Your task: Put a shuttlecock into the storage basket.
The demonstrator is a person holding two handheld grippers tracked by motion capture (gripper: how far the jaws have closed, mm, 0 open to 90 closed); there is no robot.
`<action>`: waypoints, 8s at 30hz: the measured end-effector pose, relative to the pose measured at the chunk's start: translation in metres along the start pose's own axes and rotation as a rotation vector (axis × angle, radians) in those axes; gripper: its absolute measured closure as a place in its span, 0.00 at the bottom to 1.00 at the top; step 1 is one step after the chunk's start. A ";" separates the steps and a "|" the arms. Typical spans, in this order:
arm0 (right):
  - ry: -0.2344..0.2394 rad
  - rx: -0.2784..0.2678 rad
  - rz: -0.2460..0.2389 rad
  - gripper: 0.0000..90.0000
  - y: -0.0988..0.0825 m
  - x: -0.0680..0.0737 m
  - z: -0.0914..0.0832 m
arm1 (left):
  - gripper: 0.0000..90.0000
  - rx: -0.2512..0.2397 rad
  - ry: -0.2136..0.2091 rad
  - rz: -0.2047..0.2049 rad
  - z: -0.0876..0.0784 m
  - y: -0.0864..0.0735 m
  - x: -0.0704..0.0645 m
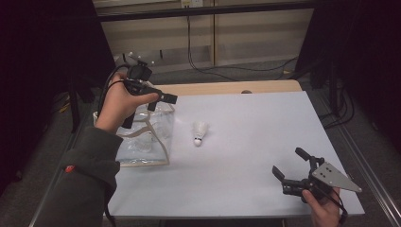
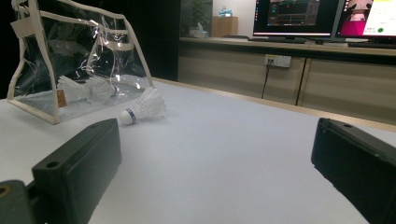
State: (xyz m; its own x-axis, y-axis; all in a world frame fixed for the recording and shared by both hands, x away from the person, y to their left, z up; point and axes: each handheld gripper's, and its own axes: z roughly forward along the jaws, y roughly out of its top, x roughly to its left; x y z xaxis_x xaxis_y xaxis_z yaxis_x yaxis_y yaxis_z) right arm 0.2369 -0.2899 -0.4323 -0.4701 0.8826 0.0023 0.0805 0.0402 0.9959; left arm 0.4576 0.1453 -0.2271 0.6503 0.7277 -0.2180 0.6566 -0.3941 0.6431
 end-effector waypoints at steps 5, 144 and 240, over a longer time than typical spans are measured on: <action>0.000 0.000 -0.001 0.02 0.000 0.000 0.000 | 0.14 0.009 -0.012 0.009 0.006 -0.001 -0.005; 0.006 -0.003 -0.002 0.02 0.000 0.001 0.000 | 0.12 0.077 0.008 -0.013 0.158 -0.087 -0.037; 0.005 -0.007 -0.005 0.02 0.001 0.001 0.000 | 0.72 0.107 0.041 -0.096 0.191 -0.101 -0.030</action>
State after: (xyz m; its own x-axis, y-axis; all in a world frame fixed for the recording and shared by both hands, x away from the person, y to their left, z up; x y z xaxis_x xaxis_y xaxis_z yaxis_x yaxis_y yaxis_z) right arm 0.2363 -0.2896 -0.4311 -0.4744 0.8803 -0.0019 0.0725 0.0412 0.9965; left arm 0.4448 0.0561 -0.4262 0.5676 0.7866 -0.2431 0.7537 -0.3776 0.5379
